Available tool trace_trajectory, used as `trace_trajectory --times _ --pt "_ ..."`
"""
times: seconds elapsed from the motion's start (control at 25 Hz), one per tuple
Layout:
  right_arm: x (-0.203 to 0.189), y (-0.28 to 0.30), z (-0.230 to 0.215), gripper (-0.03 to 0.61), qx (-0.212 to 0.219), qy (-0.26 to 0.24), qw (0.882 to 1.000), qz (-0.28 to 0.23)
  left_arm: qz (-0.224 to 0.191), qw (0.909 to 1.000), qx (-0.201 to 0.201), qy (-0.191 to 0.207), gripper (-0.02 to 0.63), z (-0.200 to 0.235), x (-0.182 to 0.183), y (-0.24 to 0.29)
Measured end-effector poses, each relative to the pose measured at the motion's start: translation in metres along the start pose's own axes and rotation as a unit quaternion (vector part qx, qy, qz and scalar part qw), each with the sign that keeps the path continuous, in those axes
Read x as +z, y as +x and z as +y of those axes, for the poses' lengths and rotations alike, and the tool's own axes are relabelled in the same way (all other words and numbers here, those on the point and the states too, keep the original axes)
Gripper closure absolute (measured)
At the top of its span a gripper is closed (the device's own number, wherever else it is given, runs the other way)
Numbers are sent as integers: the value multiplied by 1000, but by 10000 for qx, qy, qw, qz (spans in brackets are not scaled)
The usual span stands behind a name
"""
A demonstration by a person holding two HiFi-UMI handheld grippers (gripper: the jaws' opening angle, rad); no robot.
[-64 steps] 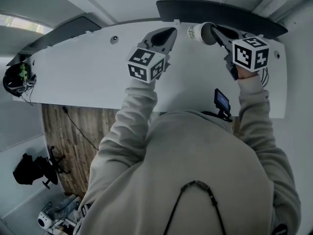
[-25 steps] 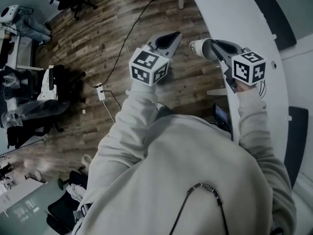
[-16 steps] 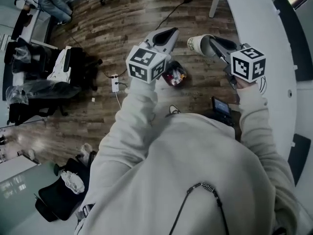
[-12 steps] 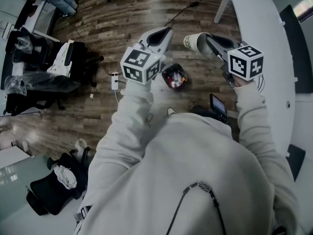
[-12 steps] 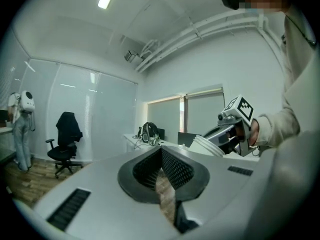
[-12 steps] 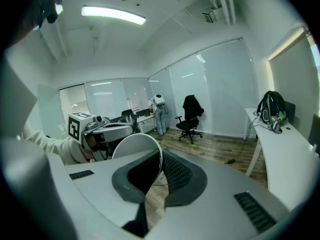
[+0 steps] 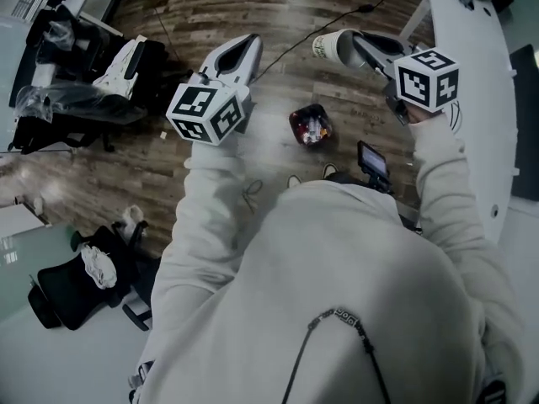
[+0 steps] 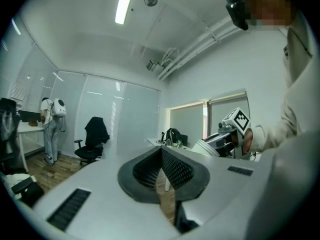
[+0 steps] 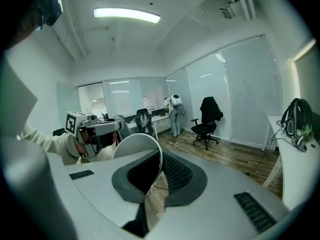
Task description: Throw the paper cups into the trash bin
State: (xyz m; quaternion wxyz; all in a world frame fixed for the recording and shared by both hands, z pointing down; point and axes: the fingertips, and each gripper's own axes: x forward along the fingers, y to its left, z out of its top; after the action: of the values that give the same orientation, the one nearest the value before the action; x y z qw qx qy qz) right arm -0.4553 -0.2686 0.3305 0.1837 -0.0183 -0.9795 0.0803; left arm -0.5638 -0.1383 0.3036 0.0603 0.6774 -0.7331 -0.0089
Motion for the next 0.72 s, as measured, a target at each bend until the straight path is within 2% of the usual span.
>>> trace_trajectory --times 0.08,0.24,0.44,0.72 --pt "-3 10 1 537 133 29 9999 65 45 9999 154 -49 612 10 -3 -1" --pt "-5 32 10 537 372 1 9991 210 262 9996 73 2 612 13 -16 -2" --pt "-7 44 15 537 469 2 9985 275 445 9989 119 -43 612 18 -35 -5" --pt "-13 59 19 537 663 -17 9973 312 490 9986 188 -86 612 31 -46 1"
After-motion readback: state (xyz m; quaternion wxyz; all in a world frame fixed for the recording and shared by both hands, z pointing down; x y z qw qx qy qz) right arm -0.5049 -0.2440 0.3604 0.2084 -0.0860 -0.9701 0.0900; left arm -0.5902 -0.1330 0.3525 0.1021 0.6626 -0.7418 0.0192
